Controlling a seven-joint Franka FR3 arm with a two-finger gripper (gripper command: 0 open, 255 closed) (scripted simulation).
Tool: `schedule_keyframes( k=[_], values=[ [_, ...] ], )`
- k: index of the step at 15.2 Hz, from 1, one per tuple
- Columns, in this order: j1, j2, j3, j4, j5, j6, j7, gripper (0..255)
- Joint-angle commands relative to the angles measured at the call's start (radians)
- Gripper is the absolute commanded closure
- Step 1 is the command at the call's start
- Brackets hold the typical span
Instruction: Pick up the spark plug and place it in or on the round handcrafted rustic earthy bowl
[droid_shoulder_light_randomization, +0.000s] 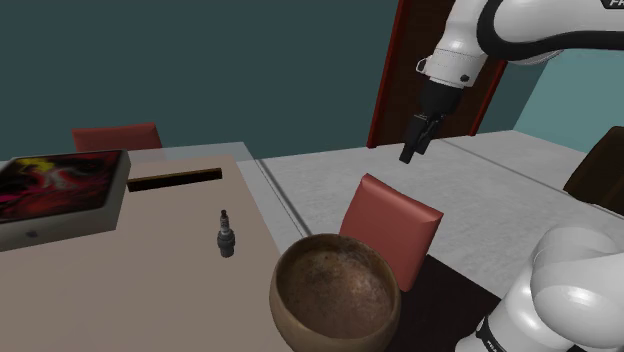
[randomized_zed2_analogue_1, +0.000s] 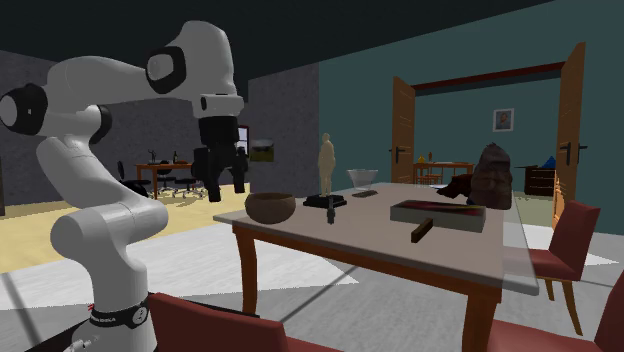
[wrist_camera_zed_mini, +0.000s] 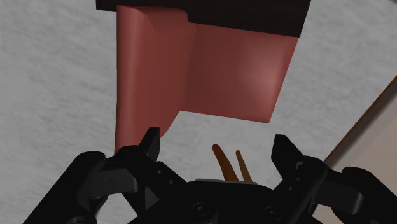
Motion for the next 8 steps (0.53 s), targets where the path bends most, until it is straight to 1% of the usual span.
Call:
schedule_keyframes(
  k=[1,8],
  values=[
    [0.000,0.000,0.000,0.000,0.000,0.000,0.000,0],
    [0.050,0.071,0.171,0.026,0.079,0.087,0.179,0]
  ],
)
